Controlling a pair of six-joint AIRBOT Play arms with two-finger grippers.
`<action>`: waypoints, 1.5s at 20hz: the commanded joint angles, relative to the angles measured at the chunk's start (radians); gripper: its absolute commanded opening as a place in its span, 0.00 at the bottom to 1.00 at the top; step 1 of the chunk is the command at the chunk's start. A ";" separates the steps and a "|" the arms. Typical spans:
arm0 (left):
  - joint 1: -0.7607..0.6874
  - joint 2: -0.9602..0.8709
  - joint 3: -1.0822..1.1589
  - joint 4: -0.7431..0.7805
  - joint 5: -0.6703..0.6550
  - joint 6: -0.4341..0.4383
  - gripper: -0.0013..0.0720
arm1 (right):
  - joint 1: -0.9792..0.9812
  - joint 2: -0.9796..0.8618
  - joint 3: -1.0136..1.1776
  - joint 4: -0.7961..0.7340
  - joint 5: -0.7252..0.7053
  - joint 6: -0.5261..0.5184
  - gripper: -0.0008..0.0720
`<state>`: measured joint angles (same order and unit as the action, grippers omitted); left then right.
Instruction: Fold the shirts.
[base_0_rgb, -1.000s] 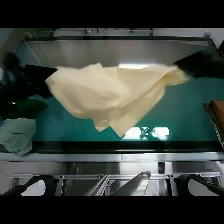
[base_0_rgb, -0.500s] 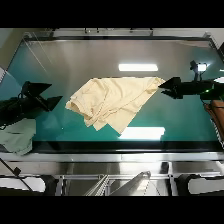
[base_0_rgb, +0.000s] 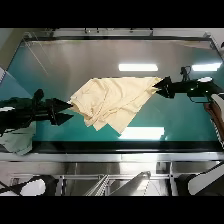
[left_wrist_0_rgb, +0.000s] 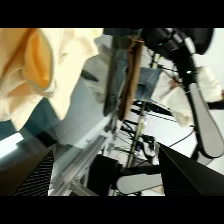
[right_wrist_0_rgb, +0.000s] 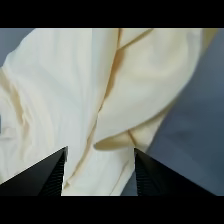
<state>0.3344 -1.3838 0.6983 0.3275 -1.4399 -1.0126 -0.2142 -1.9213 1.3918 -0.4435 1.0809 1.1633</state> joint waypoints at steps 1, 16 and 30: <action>-0.076 0.057 -0.039 0.057 0.098 -0.068 0.99 | 0.047 -0.084 0.091 -0.013 -0.010 0.096 0.66; -0.226 0.021 0.119 0.471 0.177 -0.282 0.99 | -0.102 -0.018 0.169 -0.211 0.248 0.153 0.56; -0.444 -0.388 0.420 0.301 0.221 -0.161 0.56 | 0.045 -0.069 0.131 -0.226 0.151 0.174 0.55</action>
<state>-0.0837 -1.7142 1.0309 0.6319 -1.1881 -1.1805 -0.1841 -1.9820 1.5238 -0.6994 1.2556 1.3357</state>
